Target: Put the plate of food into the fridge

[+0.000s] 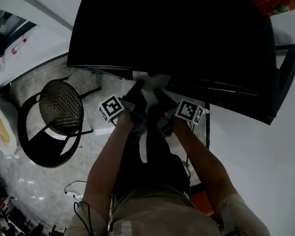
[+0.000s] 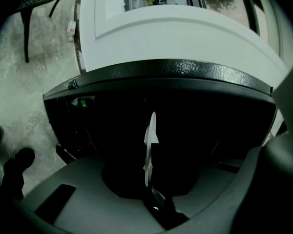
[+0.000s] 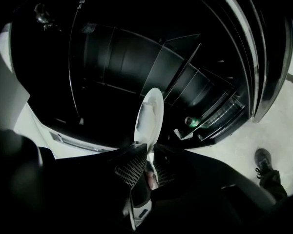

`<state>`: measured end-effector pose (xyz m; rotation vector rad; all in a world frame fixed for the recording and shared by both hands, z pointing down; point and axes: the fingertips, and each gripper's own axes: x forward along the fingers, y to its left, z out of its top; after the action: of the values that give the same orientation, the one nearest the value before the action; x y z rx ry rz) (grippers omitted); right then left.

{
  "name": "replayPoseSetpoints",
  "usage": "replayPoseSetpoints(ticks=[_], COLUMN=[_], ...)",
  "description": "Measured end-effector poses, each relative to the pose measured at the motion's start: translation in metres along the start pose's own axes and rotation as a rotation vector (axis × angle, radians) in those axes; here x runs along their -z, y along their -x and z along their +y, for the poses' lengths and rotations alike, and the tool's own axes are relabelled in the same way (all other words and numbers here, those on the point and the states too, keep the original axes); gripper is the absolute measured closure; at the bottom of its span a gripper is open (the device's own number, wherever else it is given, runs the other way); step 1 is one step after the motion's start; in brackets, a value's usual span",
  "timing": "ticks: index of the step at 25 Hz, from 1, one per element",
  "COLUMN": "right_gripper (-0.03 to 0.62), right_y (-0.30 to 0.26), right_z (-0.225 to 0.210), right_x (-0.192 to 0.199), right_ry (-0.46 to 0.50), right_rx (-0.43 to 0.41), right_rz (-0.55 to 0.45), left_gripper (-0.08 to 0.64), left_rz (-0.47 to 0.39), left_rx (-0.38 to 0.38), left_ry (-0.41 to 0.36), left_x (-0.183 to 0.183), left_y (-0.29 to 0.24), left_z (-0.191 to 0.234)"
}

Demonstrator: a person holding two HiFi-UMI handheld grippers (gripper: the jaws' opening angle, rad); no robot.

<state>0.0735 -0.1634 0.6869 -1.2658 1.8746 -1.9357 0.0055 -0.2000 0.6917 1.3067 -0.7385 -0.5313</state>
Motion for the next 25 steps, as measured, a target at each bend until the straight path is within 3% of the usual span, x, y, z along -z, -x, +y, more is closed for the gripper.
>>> replayPoseSetpoints(ticks=[5,8,10,16,19,25], right_gripper=[0.545,0.548,0.548,0.548,0.548,0.547], right_y=[0.0,-0.001,-0.002,-0.005,-0.008,-0.009], right_z=[0.0,0.001,0.002,0.002,0.004,0.005], right_x=[-0.003,-0.004,-0.005,-0.007,-0.008,-0.009], right_ry=[-0.017,-0.026,-0.027,-0.021,-0.009,0.033], right_rx=[-0.015,-0.025,-0.026,-0.026,-0.027,-0.019], right_rz=[-0.016,-0.027,-0.027,-0.026,-0.021,-0.008], left_gripper=[0.53,0.442,0.44,0.464,0.515,0.534], left_rz=[0.056,0.091,0.109,0.142,0.136,0.111], left_rx=[-0.01,0.003,0.003,-0.021,-0.016,-0.017], left_ry=[-0.031,-0.037,-0.059,-0.108,-0.11,-0.132], left_x=[0.006,0.015,0.02,0.033,0.034,0.03], left_y=[-0.001,-0.001,0.001,0.008,0.007,0.001], left_z=[0.0,-0.002,-0.002,0.001,0.001,-0.002])
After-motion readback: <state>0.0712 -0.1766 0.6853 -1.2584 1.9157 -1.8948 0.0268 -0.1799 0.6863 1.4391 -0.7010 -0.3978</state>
